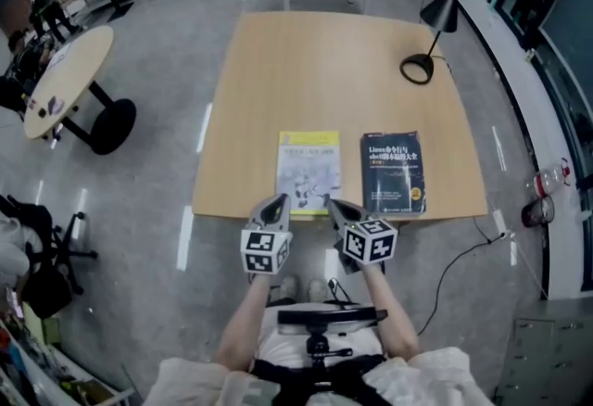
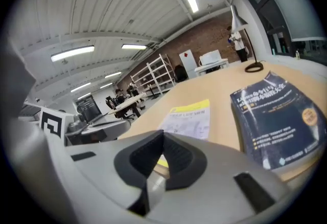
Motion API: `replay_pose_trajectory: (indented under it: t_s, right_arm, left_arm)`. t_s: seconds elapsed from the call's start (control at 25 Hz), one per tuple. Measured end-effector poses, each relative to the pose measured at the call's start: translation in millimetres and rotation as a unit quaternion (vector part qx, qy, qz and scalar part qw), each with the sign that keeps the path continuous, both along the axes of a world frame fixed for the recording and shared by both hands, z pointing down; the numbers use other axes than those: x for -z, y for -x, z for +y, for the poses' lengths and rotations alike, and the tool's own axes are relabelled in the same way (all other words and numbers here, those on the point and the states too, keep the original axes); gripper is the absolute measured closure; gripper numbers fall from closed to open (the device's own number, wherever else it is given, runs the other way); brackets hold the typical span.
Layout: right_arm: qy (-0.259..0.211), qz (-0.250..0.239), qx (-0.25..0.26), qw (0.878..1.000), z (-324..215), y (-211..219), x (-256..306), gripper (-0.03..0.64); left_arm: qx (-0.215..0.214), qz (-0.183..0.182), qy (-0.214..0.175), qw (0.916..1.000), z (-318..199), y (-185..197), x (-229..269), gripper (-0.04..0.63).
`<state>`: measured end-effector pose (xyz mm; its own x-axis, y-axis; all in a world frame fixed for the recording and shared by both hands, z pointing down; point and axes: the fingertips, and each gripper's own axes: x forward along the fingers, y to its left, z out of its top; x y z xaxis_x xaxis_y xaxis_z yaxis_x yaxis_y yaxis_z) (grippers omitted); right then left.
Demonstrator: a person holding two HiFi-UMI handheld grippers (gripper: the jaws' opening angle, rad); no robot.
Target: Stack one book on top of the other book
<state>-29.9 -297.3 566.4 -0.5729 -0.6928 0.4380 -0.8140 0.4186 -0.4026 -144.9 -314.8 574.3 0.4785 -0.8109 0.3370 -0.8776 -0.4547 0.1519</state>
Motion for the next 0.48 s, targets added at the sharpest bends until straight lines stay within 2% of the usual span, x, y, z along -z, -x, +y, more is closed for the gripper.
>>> replay_pose_trajectory:
  t_s: [0.16, 0.32, 0.4, 0.48]
  right_arm:
    - [0.055, 0.015, -0.014, 0.998, -24, 2, -26, 0.615]
    - [0.088, 0.059, -0.023, 0.994, -40, 1, -56, 0.615]
    - [0.109, 0.067, -0.033, 0.991, -38, -1, -71, 0.615]
    - [0.118, 0.070, -0.038, 0.990, -36, 0, -78, 0.615]
  left_arm:
    - [-0.032, -0.024, 0.085, 0.9956, -19, -12, -36, 0.584]
    - [-0.062, -0.056, 0.135, 0.9874, -32, -21, -64, 0.584]
    - [-0.076, -0.063, 0.167, 0.9809, -29, -28, -81, 0.584]
    - [-0.075, -0.068, 0.179, 0.9787, -26, -31, -89, 0.586]
